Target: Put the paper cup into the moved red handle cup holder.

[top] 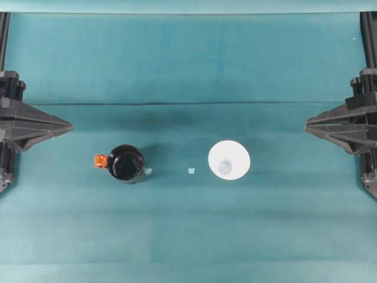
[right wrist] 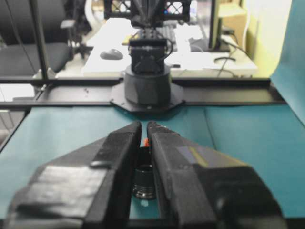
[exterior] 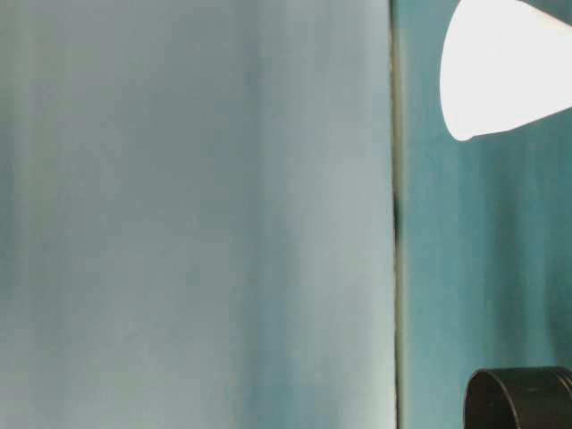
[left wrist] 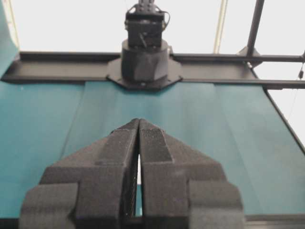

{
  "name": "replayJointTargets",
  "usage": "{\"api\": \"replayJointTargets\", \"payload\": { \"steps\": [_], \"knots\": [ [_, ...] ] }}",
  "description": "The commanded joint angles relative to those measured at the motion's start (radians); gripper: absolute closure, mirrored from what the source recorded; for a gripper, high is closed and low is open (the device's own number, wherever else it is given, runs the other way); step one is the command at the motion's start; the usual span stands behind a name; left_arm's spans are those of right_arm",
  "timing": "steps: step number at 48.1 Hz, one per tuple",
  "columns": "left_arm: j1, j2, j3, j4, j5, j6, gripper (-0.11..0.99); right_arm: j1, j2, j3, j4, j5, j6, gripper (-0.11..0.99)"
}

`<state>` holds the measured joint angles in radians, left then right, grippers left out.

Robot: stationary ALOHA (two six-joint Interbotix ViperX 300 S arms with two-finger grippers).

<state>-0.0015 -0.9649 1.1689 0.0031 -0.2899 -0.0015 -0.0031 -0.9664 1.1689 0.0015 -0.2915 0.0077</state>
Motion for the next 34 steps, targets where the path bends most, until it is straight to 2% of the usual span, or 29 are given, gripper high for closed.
{"api": "replayJointTargets", "payload": {
  "steps": [1,2,6,10,15,20,27,34],
  "knots": [
    [-0.002,0.028,-0.012,0.011,0.015,-0.009,0.85,0.017,0.009,-0.008,0.005,-0.006,0.008,0.88],
    [-0.003,0.031,-0.015,0.011,0.02,-0.009,0.85,0.025,0.009,-0.008,0.012,-0.002,0.008,0.88],
    [-0.005,0.043,-0.025,0.011,0.034,-0.009,0.85,0.034,0.009,-0.008,0.035,0.025,0.029,0.92],
    [-0.005,0.049,-0.032,0.011,0.048,-0.009,0.85,0.044,0.006,-0.009,0.037,0.06,0.063,0.97],
    [-0.008,0.057,-0.038,0.011,0.094,-0.015,0.85,0.044,0.003,-0.015,0.037,0.098,0.097,0.98],
    [-0.009,0.063,-0.057,0.011,0.216,-0.035,0.85,0.046,0.0,-0.025,0.037,0.123,0.1,0.98],
    [-0.009,0.061,-0.097,0.011,0.446,-0.064,0.85,0.046,0.0,-0.031,0.035,0.158,0.1,0.98],
    [-0.011,0.063,-0.123,0.011,0.594,-0.069,0.85,0.044,0.0,-0.032,0.035,0.201,0.103,0.98]
  ]
}}
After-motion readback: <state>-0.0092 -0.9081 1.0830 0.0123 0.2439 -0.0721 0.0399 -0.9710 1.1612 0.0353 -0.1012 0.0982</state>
